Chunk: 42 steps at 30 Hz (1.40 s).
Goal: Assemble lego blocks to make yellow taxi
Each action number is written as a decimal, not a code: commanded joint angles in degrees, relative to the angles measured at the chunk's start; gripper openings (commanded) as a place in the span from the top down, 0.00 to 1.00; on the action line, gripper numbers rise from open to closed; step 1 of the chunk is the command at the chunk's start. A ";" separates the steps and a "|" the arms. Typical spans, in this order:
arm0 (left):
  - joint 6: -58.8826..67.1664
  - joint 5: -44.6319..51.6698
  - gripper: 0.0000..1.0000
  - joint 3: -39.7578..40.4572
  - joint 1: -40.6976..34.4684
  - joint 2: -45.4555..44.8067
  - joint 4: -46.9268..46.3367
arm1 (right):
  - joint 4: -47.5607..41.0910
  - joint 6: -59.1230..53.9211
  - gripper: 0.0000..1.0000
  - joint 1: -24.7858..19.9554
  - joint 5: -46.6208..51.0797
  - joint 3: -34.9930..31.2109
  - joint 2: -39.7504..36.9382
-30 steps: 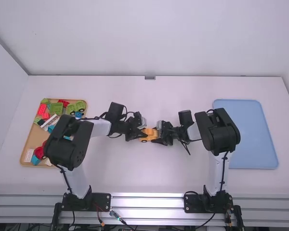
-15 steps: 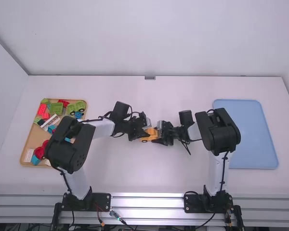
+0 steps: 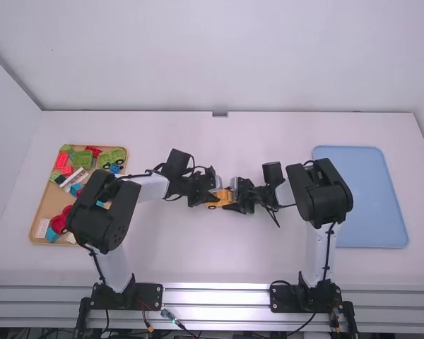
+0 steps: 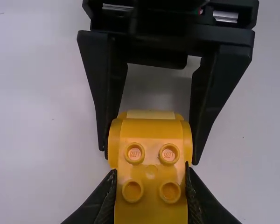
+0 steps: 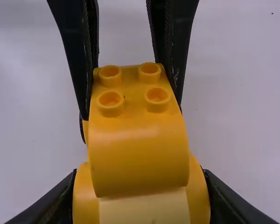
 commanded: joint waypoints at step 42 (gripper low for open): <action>0.44 -11.69 0.98 3.08 -4.79 3.10 -10.99 | -0.44 0.85 0.52 0.28 -0.15 0.52 0.50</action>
